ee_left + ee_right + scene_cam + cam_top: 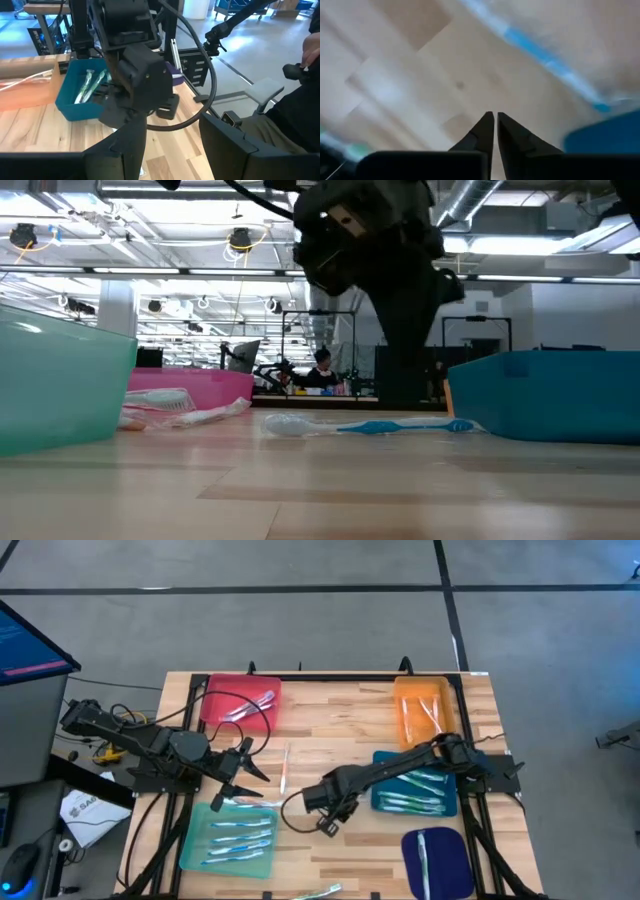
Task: Pick & Place Toothbrushes
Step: Put the blue toothbrush into the green bin
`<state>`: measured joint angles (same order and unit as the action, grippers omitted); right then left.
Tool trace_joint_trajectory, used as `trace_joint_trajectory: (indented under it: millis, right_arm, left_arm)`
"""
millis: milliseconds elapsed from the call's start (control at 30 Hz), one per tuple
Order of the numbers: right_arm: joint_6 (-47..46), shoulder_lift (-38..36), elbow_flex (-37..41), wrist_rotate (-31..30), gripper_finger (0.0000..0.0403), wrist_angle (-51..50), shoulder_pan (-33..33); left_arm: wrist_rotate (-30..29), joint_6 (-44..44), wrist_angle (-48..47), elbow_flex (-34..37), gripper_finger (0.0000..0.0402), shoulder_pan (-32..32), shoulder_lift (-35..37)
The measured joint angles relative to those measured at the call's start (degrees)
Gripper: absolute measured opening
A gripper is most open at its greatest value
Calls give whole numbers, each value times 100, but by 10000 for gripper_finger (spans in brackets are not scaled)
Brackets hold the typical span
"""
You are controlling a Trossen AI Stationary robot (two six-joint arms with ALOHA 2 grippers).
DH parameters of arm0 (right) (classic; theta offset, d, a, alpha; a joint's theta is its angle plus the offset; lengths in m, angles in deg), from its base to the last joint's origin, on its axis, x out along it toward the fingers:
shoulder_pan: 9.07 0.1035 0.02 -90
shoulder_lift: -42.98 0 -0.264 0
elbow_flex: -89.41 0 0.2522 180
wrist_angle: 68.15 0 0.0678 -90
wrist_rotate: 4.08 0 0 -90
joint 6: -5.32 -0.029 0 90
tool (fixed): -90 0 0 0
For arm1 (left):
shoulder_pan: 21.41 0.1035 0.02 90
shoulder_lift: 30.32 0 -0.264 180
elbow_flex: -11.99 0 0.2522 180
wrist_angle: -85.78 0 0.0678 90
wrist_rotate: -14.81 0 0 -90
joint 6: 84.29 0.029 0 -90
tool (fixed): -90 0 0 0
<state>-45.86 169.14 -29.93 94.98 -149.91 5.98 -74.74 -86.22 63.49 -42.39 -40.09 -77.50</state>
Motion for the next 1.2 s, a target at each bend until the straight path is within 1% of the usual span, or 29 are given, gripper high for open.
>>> trace_joint_trajectory:
  millis: [67,133,167,200,233,300,400,533,600,633,667,700,833,1200]
  right_arm:
    - [34,109,-298,-258,21,-430,-14]
    - [46,169,-480,-344,11,-822,-29]
    - [74,174,-523,-392,6,-855,-31]
    - [78,174,-537,-458,3,-863,-30]
    - [76,174,-537,-511,4,-860,-13]
    - [86,176,-537,-605,7,-833,0]
    - [218,176,-537,-632,2,-830,14]
    - [317,176,-537,-656,3,-827,24]
    - [317,176,-537,-685,2,-826,24]
    - [317,176,-537,-722,1,-825,24]
    - [317,176,-537,-753,2,-820,24]
    - [317,176,-537,-767,2,-811,18]
    - [317,176,-537,-785,1,-799,-18]
    - [360,176,-535,-783,1,-803,-18]
  left_arm:
    - [0,0,0,0,177,0,0]
    - [-1,0,0,0,177,0,0]
    - [-58,22,-2,0,177,0,0]
    - [-226,78,0,0,177,0,-1]
    - [-539,177,10,0,177,-2,-13]
    - [-1480,387,-3,0,177,-2,-64]
    - [-3162,812,-35,0,173,-70,-208]
    - [-5735,1384,-91,0,157,-256,-627]
    - [-7024,1482,-20,0,148,-278,-887]
    - [-7549,1496,32,0,144,-271,-996]
    - [-7926,1519,47,0,140,-249,-1091]
    - [-8155,1566,81,0,137,-222,-1183]
    - [-8253,1714,152,0,127,-192,-1371]
    - [-8183,1714,272,0,115,-192,-1397]
